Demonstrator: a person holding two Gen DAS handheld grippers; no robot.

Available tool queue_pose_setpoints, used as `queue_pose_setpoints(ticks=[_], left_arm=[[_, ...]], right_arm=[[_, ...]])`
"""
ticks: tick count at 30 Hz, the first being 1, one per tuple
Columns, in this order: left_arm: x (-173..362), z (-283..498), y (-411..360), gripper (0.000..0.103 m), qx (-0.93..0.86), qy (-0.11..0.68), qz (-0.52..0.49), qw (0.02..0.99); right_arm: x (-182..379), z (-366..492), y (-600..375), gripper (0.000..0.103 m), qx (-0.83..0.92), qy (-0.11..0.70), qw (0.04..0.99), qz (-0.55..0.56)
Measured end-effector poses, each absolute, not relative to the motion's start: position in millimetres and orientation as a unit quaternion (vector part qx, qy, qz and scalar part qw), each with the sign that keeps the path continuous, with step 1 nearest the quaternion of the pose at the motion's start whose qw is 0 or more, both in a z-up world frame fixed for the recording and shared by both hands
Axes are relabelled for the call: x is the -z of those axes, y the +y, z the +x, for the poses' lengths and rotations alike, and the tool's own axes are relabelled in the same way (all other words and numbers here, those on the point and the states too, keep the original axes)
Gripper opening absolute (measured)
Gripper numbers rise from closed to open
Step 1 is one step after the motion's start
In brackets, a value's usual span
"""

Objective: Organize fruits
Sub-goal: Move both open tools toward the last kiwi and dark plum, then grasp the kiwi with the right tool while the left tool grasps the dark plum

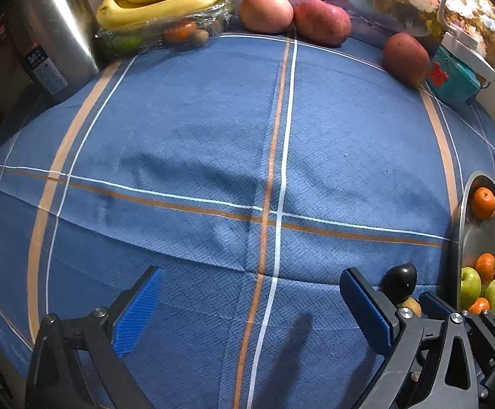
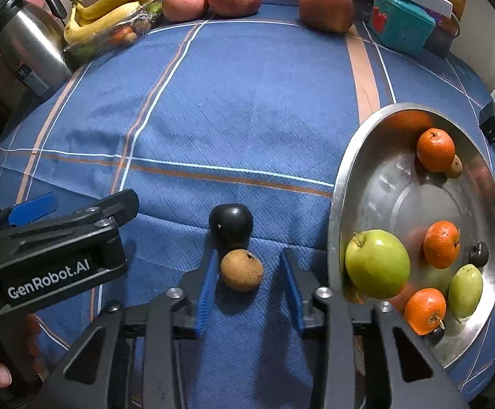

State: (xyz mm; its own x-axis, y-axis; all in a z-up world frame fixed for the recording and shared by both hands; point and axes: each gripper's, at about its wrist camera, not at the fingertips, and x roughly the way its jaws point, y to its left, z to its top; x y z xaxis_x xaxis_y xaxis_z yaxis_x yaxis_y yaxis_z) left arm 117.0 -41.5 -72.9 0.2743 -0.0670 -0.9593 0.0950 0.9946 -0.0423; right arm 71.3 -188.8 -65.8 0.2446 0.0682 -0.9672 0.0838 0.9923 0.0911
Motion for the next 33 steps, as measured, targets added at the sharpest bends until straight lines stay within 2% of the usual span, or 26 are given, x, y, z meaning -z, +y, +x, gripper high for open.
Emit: queue_pose_setpoints(ticks=[2,4,20,28,33], left_arm=[[72.8,116.3,-44.7,0.103,0.050,0.600,0.013,0.798],[72.6,116.5,-45.5,0.103,0.049,0.600,0.013,0.799],[62.0,124.9,-40.3,0.102,0.070,0.593,-0.026,0.802],[67.6,119.9,-56.9,0.084,0.113,0.608,-0.078,0.782],[65.5,116.3,-77.7,0.077,0.141,0.601,-0.071,0.783]], right_arm=[[67.2,70.5,-188.3,0.034,-0.001,0.616,0.785,0.064],[67.9,70.8,-185.8,0.027,-0.006,0.616,0.785,0.064],[37.0,62.7,-191.9,0.027,-0.017,0.582,0.808,0.084],[24.9,46.9,-244.6,0.027,0.037,0.558,0.819,0.130],[22.5,36.8,-273.8,0.027,0.070,0.548,0.819,0.158]])
